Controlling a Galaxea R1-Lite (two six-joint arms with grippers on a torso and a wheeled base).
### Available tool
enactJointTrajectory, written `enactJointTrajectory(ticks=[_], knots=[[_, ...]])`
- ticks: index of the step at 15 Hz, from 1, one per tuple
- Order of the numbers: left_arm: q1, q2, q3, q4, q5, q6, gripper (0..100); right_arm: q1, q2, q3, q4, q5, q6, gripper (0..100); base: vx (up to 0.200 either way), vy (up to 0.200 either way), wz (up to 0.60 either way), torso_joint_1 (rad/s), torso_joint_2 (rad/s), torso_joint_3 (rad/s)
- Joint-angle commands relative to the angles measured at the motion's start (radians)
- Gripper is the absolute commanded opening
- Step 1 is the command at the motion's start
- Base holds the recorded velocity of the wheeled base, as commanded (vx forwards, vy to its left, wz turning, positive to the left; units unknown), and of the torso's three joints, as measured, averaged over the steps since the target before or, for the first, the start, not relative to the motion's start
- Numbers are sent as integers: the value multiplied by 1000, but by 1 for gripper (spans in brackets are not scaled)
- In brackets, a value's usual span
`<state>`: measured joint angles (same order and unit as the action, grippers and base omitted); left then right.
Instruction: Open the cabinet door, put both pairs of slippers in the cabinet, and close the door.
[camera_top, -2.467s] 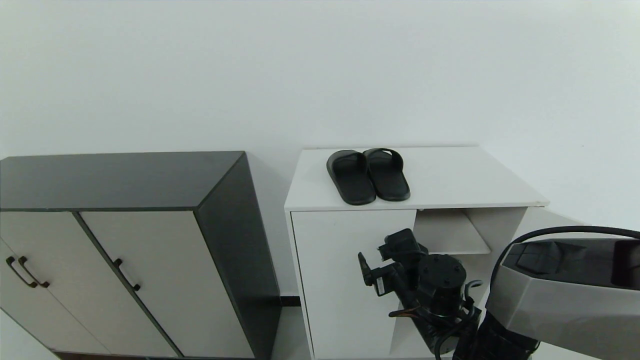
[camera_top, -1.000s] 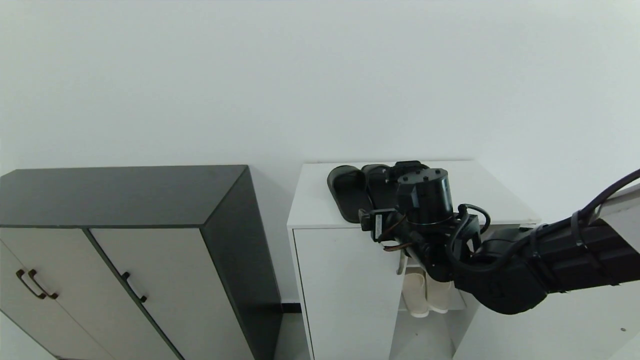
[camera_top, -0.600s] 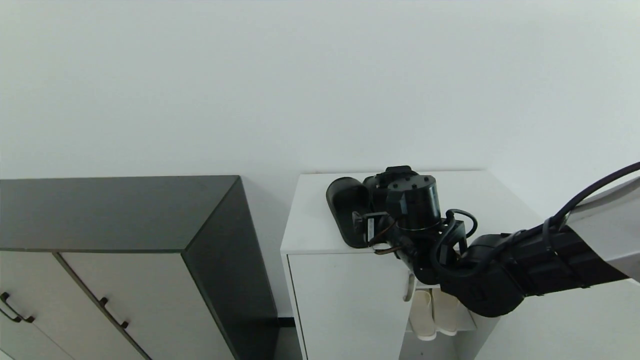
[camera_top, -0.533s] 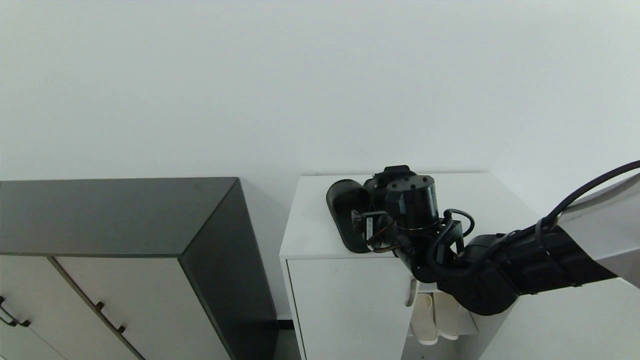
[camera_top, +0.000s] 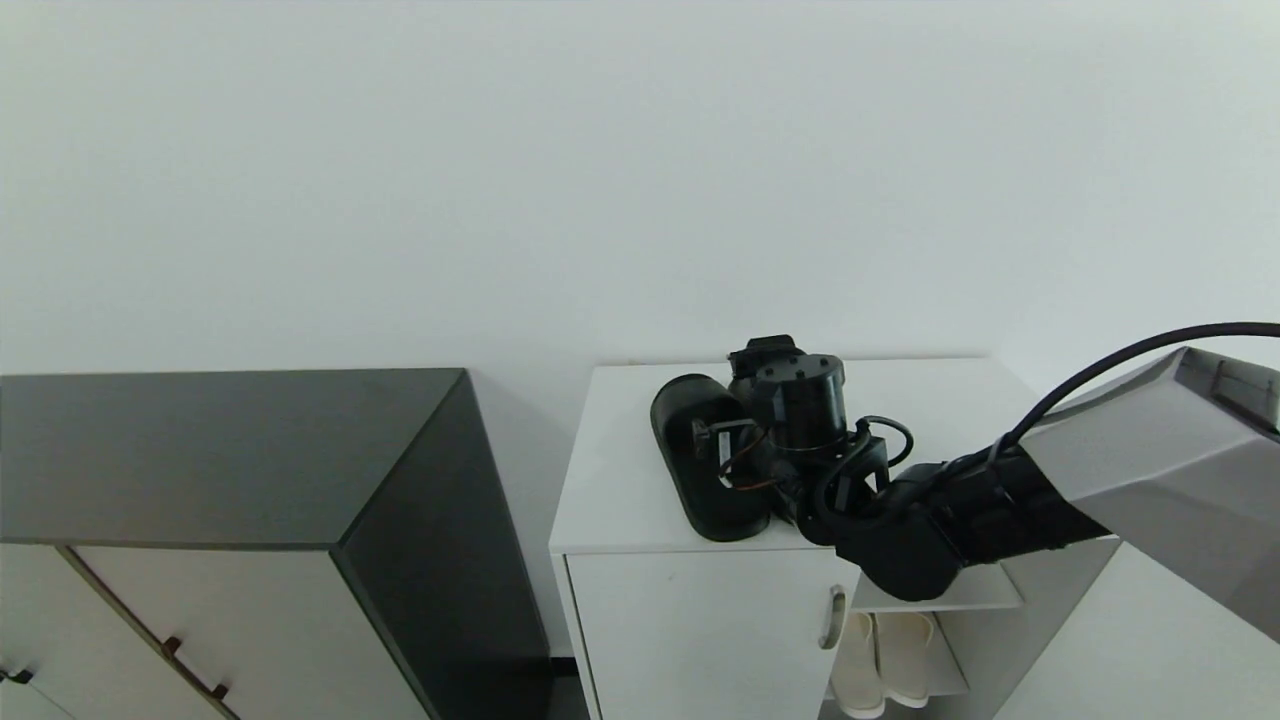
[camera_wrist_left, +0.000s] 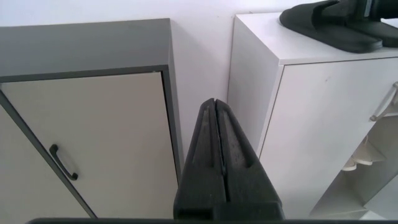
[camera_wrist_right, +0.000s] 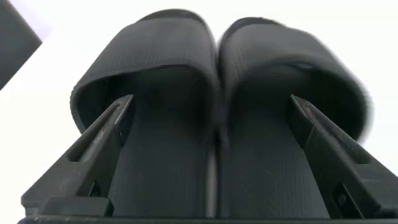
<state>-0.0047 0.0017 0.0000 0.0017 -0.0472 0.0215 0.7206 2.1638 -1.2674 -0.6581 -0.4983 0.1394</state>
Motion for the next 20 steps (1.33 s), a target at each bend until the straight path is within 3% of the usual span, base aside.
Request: enactJointTrajectory(ticks=[1, 9, 10, 16, 18, 20], knots=[[0, 0, 0, 0, 0, 0, 0, -13, 54, -50, 2, 6, -1, 100, 0, 0, 0, 0, 0, 0], [0, 0, 0, 0, 1, -3, 0, -47, 154, -153, 3, 38, -35, 100, 0, 0, 0, 0, 0, 0], [0, 0, 0, 0, 1, -3, 0, -47, 157, -159, 3, 38, -35, 0, 0, 0, 0, 0, 0, 0], [0, 0, 0, 0, 1, -3, 0, -41, 94, -136, 2, 37, -37, 0, 0, 0, 0, 0, 0, 0], [0, 0, 0, 0, 1, -5, 0, -32, 42, -81, 0, 38, -35, 0, 0, 0, 0, 0, 0, 0], [0, 0, 0, 0, 1, -5, 0, 5, -82, 80, -11, 40, -27, 0, 0, 0, 0, 0, 0, 0]])
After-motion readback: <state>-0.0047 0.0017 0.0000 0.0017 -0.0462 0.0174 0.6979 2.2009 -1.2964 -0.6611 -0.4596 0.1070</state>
